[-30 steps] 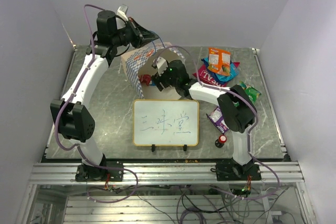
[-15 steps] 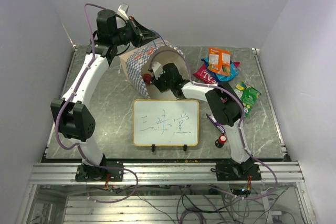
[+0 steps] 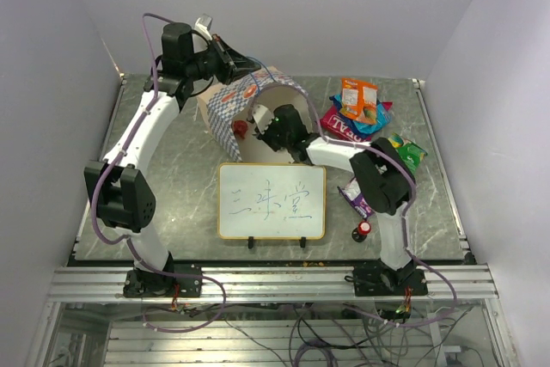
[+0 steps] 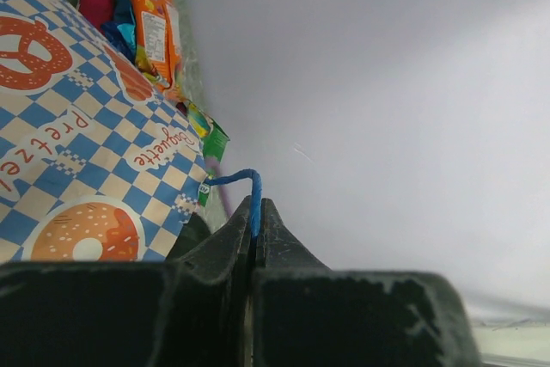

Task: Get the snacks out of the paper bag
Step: Take out the snack from the paper bag.

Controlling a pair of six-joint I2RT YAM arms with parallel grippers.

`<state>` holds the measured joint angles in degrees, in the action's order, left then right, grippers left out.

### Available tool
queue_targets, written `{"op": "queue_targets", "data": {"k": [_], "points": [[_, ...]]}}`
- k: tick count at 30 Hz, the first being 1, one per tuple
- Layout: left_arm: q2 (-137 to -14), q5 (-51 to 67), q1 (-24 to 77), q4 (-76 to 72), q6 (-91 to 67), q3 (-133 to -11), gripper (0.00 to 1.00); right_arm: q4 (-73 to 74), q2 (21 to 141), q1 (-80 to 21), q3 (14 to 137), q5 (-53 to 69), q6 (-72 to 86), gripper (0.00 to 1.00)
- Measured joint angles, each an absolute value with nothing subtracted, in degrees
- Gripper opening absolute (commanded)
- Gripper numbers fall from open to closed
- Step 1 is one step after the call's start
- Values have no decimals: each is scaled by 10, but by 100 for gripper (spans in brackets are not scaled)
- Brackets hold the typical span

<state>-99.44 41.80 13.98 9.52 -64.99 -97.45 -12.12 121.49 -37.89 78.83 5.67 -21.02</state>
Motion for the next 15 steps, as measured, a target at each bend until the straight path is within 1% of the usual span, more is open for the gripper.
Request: {"op": "queue_targets", "data": {"k": [15], "points": [[-993,401,128,92,-660,-957,7,-125,986,-379,632,70,-262,0]]}}
